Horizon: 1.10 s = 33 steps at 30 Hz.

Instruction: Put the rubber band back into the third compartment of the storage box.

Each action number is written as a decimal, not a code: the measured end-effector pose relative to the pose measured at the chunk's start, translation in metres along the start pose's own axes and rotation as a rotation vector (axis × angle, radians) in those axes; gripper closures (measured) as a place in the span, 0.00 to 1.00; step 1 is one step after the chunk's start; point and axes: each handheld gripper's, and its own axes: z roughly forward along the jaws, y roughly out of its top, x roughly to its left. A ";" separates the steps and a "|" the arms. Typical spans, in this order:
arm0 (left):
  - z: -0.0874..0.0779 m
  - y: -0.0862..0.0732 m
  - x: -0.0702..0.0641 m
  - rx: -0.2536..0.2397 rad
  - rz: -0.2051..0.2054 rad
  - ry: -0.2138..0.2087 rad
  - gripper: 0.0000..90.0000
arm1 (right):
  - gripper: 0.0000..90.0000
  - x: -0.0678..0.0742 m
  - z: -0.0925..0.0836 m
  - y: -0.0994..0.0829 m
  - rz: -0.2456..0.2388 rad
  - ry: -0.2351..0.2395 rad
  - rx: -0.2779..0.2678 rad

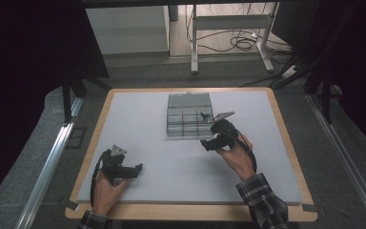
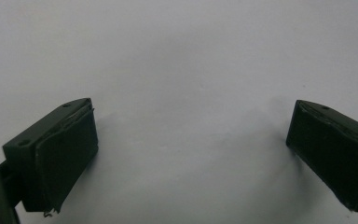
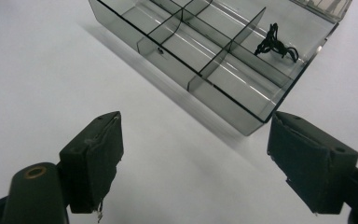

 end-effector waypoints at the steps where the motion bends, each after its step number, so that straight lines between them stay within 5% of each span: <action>1: 0.000 0.000 0.000 0.000 0.000 0.000 0.02 | 0.19 0.001 -0.001 -0.001 0.000 -0.003 0.002; 33: 0.000 0.000 0.000 0.000 0.001 0.001 0.02 | 0.07 0.012 -0.033 -0.066 0.046 -0.022 -0.015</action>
